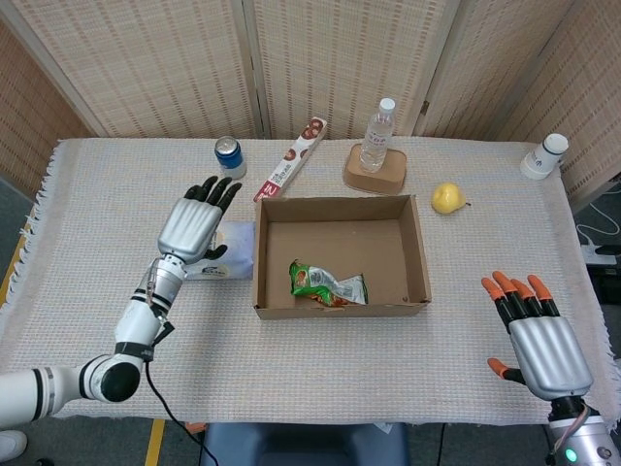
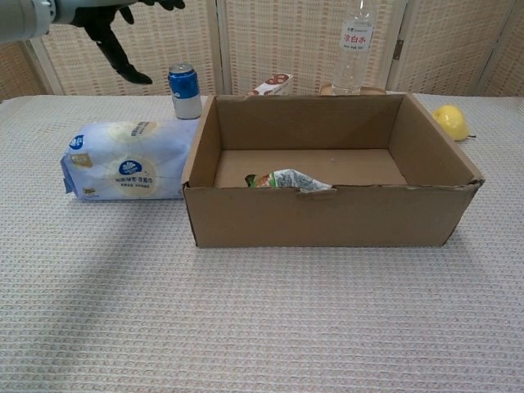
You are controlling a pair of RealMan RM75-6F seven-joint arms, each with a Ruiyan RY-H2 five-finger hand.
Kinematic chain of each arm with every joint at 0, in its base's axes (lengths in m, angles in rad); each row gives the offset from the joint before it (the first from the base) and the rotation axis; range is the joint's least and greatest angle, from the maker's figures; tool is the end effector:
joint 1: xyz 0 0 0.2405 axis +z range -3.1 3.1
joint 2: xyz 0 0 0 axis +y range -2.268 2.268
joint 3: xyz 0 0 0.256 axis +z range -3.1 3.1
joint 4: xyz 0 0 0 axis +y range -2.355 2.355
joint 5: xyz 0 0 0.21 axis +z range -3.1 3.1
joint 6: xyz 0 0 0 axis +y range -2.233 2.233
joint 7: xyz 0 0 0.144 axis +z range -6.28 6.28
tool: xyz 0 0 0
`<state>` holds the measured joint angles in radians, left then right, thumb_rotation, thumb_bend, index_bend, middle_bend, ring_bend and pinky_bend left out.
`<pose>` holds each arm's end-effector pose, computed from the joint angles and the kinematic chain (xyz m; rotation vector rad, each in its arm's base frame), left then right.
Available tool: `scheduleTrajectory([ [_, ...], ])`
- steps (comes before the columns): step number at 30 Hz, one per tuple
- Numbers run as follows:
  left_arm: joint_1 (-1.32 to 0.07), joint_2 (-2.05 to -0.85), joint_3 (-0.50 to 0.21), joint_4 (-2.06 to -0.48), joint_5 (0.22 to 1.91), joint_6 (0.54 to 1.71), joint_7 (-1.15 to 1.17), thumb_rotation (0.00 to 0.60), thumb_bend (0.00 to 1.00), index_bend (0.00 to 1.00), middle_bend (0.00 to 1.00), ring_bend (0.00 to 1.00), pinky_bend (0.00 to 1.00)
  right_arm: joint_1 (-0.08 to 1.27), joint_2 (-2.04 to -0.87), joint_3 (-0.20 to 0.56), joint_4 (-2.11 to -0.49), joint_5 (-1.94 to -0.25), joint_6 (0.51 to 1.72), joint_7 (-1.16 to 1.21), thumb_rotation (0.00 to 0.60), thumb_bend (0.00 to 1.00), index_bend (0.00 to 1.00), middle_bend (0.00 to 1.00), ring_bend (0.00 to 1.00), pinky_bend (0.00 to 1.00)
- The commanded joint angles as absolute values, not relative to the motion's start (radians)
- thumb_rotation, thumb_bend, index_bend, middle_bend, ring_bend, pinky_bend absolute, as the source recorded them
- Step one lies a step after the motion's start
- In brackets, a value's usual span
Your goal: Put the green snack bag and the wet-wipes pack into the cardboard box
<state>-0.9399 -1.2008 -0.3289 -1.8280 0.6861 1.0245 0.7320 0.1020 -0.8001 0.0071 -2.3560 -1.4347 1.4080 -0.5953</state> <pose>-0.0690 0.3836 0.0992 -1.7628 -0.7225 -0.8484 -0.1834 -0.1616 0.1860 1.5576 -0.8686 0.7043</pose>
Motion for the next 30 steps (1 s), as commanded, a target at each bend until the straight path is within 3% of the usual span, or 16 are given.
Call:
scheduleTrajectory([
  [1, -0.916, -1.102, -0.287, -1.881, 0.603, 0.878, 0.657, 0.6, 0.2, 0.0, 0.0, 0.0, 0.16, 0.105, -0.808, 0.007, -2.356, -1.426, 1.405, -0.608, 0.6, 0.02, 0.06, 0.03, 0.0, 0.0],
  [4, -0.924, -1.094, -0.267, -1.859, 0.602, 0.83, 0.626, 0.6, 0.2, 0.0, 0.0, 0.0, 0.14, 0.108, -0.814, 0.008, -2.356, -1.418, 1.404, -0.617, 0.6, 0.02, 0.06, 0.03, 0.0, 0.0],
  [12, -0.946, -1.204, -0.189, -1.717, 0.693, 0.84, 0.613, 0.6, 0.2, 0.0, 0.0, 0.0, 0.13, 0.115, -0.821, 0.014, -2.356, -1.385, 1.403, -0.632, 0.6, 0.02, 0.06, 0.03, 0.0, 0.0],
  [30, -0.999, -1.327, -0.118, -1.419, 0.614, 0.743, 0.557, 0.6, 0.2, 0.0, 0.0, 0.0, 0.08, 0.144, -0.832, 0.028, -2.356, -1.292, 1.398, -0.665, 0.6, 0.02, 0.06, 0.03, 0.0, 0.0],
])
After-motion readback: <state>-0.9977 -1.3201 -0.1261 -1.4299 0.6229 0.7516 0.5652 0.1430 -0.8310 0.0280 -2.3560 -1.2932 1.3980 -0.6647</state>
